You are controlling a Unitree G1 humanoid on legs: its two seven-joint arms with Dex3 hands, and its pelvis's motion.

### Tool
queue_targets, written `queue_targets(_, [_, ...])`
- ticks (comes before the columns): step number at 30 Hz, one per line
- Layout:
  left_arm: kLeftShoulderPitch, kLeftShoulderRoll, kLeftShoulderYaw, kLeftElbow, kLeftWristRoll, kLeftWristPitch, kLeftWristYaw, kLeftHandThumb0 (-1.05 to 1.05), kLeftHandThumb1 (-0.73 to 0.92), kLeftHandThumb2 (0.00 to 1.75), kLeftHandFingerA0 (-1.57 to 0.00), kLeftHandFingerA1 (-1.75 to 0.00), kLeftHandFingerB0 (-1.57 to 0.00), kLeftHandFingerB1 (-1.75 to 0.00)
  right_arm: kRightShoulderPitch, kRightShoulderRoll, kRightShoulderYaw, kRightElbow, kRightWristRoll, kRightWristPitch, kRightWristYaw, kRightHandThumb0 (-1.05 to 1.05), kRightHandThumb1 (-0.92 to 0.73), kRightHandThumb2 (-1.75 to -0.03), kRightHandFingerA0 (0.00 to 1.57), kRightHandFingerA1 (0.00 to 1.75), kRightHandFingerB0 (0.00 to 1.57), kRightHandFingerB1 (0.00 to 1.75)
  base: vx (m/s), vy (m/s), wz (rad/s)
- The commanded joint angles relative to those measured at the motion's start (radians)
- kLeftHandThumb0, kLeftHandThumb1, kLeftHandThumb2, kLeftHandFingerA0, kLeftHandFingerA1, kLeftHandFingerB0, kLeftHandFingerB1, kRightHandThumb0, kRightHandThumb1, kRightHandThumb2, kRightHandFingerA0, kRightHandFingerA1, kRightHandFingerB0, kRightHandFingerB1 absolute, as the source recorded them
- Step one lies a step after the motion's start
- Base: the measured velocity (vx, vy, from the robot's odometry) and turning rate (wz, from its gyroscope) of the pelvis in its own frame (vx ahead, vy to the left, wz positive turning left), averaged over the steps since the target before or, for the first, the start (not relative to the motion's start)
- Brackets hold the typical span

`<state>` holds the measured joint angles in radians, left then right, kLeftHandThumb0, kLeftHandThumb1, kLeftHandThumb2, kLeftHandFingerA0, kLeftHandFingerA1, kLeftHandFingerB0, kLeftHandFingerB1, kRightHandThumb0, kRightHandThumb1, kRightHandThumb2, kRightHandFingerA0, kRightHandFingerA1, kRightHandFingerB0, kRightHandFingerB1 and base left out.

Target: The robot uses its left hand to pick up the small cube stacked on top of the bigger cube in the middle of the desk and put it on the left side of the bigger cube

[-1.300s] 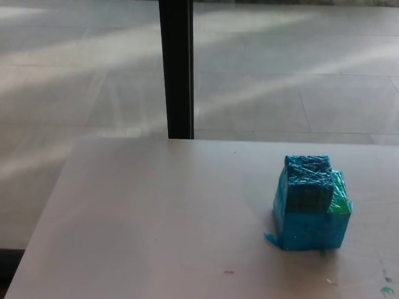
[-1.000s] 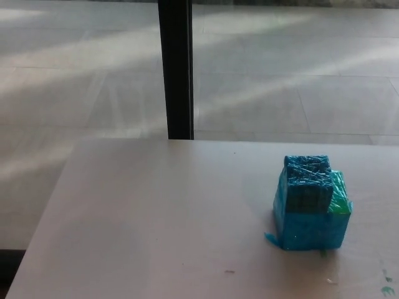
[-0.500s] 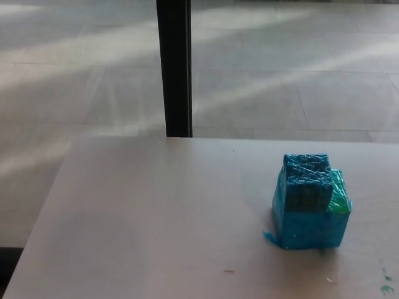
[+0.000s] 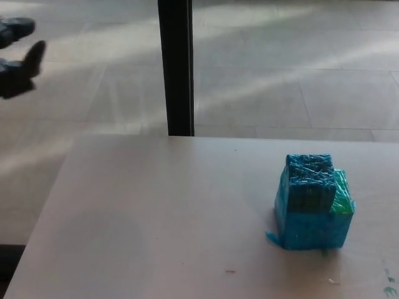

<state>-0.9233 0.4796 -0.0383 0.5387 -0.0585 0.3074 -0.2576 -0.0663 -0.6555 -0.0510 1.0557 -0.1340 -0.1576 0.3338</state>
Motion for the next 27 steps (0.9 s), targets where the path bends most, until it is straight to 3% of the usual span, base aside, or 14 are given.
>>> queue_targets(1, [-0.048,-0.133,-0.151,-0.061,0.107,0.026,-0.001,-1.04,0.66,0.86,-0.57,-0.73,-0.16,-0.36,0.015,-0.025,-0.01,-0.013,0.012,0.008,0.014,-0.66,-0.43,-0.74,0.77,0.95,0.59,0.77,0.0,0.0,0.0])
queue_targets(3, [-0.051,-0.182,-0.184,-0.081,0.115,0.039,0.01,-0.99,0.82,0.66,-0.8,-0.96,-0.18,-0.33,0.006,-0.024,-0.005,0.009,0.008,-0.003,0.016,-0.67,-0.44,-0.72,0.73,0.91,0.58,0.74,0.0,0.0,0.0])
queue_targets(5, [-0.067,-0.233,-0.224,-0.074,0.131,0.057,0.008,-0.99,0.81,0.66,-0.77,-0.81,-0.17,-0.32,0.004,-0.023,-0.002,0.011,0.005,-0.002,0.012,-0.68,-0.44,-0.72,0.73,0.91,0.58,0.75,0.0,0.0,0.0])
queue_targets(7, [-0.075,-0.271,-0.243,-0.054,0.142,0.031,0.011,-1.01,0.81,0.64,-0.92,-1.14,-0.2,-0.32,0.002,-0.024,0.0,0.015,0.003,-0.01,0.012,-0.67,-0.44,-0.73,0.75,0.92,0.59,0.76,0.0,0.0,0.0])
queue_targets(8, [-0.092,-0.306,-0.258,-0.025,0.148,0.026,0.017,-1.05,0.66,1.07,-0.65,-0.87,-0.15,-0.45,0.002,-0.022,-0.005,0.019,0.01,-0.016,0.013,-0.65,-0.42,-0.72,0.75,0.92,0.59,0.75,0.0,0.0,0.0])
queue_targets(10, [-0.101,-0.32,-0.262,-0.006,0.158,0.016,0.017,-1.05,0.66,1.07,-0.65,-0.87,-0.15,-0.45,-0.001,-0.02,-0.011,0.028,0.016,-0.021,0.012,-0.65,-0.42,-0.72,0.75,0.92,0.59,0.75,0.0,0.0,0.0])
queue_targets(11, [-0.116,-0.367,-0.271,0.027,0.158,-0.007,0.025,-1.03,0.82,0.65,-0.47,-0.81,-0.2,-0.36,-0.002,-0.019,-0.008,0.025,0.011,-0.011,0.003,-0.64,-0.43,-0.71,0.78,0.92,0.62,0.73,0.0,0.0,0.0])
queue_targets(14, [-0.131,-0.389,-0.311,0.054,0.204,-0.061,0.016,-1.01,0.85,0.66,-0.36,-0.62,-0.2,-0.36,-0.005,-0.019,-0.007,0.031,0.011,-0.015,0.006,-0.68,-0.43,-0.7,0.78,0.93,0.63,0.74,0.0,0.0,0.0])
queue_targets(15, [-0.141,-0.398,-0.332,0.055,0.225,-0.056,0.022,-1.01,0.87,0.67,-0.47,-1.05,-0.22,-0.35,0.003,-0.022,-0.006,0.022,0.01,-0.028,0.01,-0.67,-0.44,-0.71,0.77,0.92,0.65,0.74,0.0,0.0,0.0])
queue_targets(16, [-0.154,-0.418,-0.341,0.065,0.228,-0.071,0.023,-1.01,0.85,0.67,-0.32,-0.65,-0.22,-0.36,-0.002,-0.023,0.0,0.03,0.001,-0.042,0.001,-0.68,-0.44,-0.7,0.79,0.92,0.66,0.74,0.0,0.0,0.0])
queue_targets(24, [-0.242,-0.453,-0.393,0.13,0.272,-0.112,-0.026,-1.02,0.85,0.66,-0.18,-0.6,-0.19,-0.35,-0.02,-0.031,0.008,0.04,-0.005,-0.013,-0.003,-0.67,-0.44,-0.7,0.82,0.93,0.64,0.72,0.0,0.0,0.0])
queue_targets(25, [-0.264,-0.457,-0.406,0.142,0.277,-0.113,-0.05,-0.4,0.27,0.99,-0.08,-0.57,0.0,-0.5,-0.017,-0.037,0.012,0.041,-0.011,-0.027,-0.006,-0.69,-0.45,-0.69,0.82,0.92,0.65,0.72,0.0,0.0,0.0])
queue_targets(26, [-0.274,-0.458,-0.412,0.143,0.28,-0.107,-0.064,-1.04,0.64,1.02,-0.09,-0.59,-0.08,-0.41,-0.019,-0.038,0.015,0.045,-0.015,-0.032,-0.007,-0.7,-0.45,-0.7,0.83,0.92,0.64,0.73,0.0,0.0,0.0])
queue_targets(27, [-0.283,-0.46,-0.417,0.144,0.282,-0.101,-0.077,-1.05,0.82,0.65,-0.07,-0.55,-0.11,-0.31,-0.021,-0.039,0.017,0.046,-0.016,-0.033,-0.006,-0.7,-0.44,-0.71,0.83,0.92,0.63,0.73,0.0,0.0,0.0])
